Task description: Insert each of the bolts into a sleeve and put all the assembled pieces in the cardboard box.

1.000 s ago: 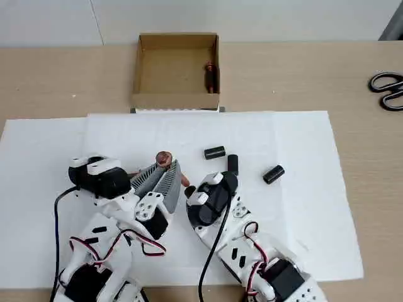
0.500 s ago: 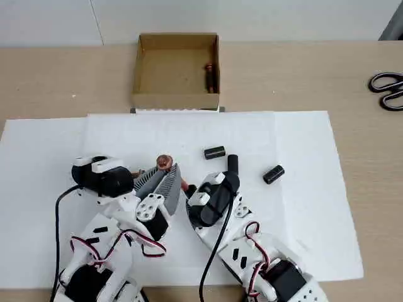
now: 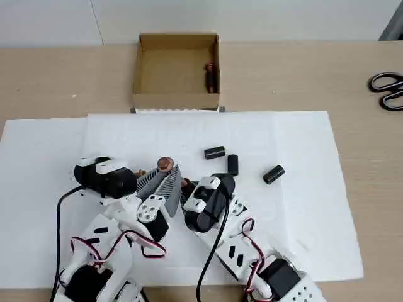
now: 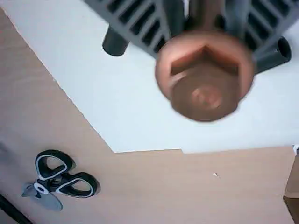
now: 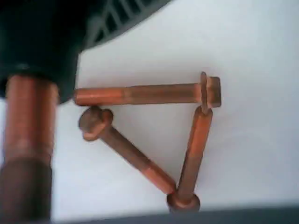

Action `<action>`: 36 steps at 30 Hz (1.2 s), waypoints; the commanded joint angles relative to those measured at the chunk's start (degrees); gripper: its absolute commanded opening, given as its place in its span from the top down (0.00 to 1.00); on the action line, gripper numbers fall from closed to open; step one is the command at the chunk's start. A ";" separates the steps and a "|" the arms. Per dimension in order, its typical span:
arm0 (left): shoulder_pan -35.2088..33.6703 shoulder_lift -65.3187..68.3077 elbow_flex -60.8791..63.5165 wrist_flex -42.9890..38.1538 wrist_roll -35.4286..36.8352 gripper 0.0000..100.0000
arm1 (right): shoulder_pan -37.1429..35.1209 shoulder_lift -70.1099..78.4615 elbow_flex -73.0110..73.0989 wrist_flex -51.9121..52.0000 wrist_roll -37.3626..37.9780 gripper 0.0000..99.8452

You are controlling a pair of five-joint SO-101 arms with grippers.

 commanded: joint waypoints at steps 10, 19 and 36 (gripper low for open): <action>-1.14 -0.53 1.10 0.09 0.88 0.99 | -0.31 -0.48 -2.20 -4.44 1.32 1.00; -1.93 -0.53 7.08 0.09 0.79 0.99 | -0.31 -0.48 -2.02 -8.57 4.57 1.00; 5.27 -0.53 9.89 6.51 -1.67 0.99 | -0.31 -0.48 -2.02 -8.84 5.80 1.00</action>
